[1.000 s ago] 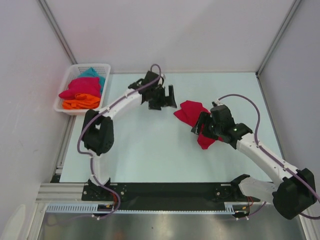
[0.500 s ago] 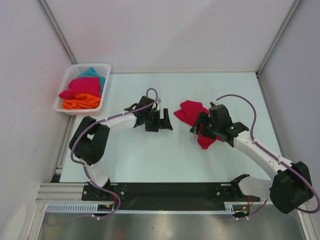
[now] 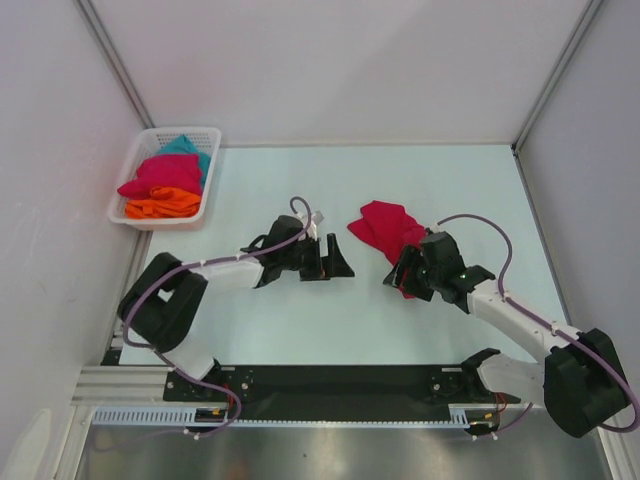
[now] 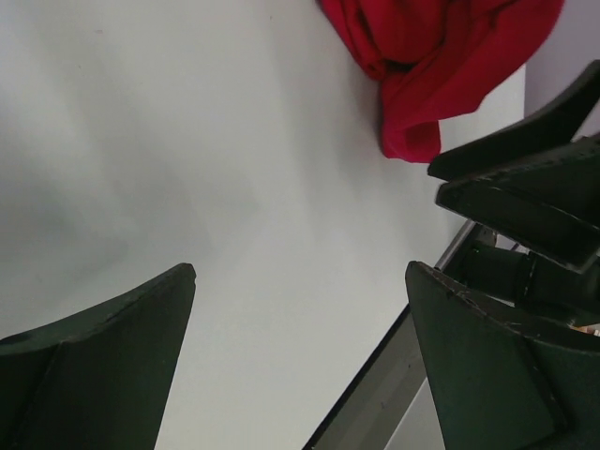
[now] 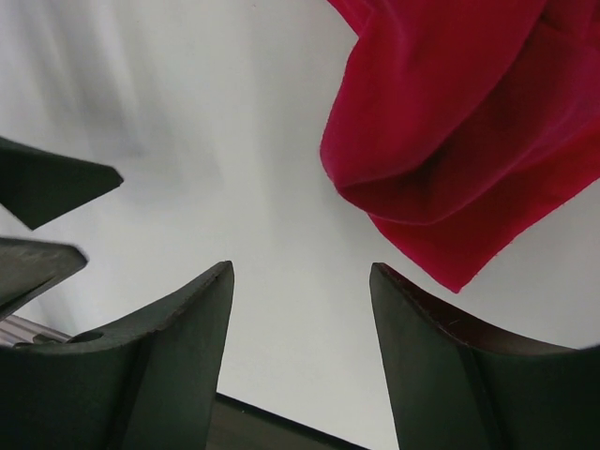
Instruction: Fold and stack the t-shirts
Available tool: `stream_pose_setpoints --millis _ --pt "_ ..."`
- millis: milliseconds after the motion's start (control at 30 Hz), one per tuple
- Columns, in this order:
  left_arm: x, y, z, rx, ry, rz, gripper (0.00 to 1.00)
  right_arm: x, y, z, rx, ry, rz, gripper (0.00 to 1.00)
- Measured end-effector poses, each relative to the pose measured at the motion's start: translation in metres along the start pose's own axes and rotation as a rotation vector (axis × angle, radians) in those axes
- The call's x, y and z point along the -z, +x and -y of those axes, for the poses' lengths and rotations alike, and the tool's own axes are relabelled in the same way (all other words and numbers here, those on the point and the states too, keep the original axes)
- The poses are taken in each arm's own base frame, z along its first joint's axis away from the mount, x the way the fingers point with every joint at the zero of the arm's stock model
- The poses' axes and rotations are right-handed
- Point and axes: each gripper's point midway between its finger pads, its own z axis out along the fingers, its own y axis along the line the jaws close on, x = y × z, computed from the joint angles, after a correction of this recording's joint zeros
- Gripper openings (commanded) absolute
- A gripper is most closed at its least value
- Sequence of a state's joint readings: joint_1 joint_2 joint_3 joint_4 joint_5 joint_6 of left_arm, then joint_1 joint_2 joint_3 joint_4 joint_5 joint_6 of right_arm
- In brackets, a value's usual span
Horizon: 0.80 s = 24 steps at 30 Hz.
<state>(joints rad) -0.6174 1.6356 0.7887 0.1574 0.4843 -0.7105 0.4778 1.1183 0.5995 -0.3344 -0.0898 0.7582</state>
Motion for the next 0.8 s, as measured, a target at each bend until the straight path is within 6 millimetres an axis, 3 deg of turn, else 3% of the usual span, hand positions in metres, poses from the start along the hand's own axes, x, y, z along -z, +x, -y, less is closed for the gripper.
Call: stream_pose_setpoints --millis 367,533,800 --pt "0.042 0.002 0.029 -0.032 0.088 0.101 1.0 -0.005 0.002 0.004 -0.006 0.016 0.0 0.65" --pt "0.046 0.0 0.034 -0.046 0.108 0.121 0.99 -0.001 0.001 0.006 -0.006 0.024 0.013 0.65" --pt "0.045 0.015 0.026 -0.032 0.124 0.102 1.0 0.015 -0.004 -0.008 -0.006 -0.031 0.054 0.65"
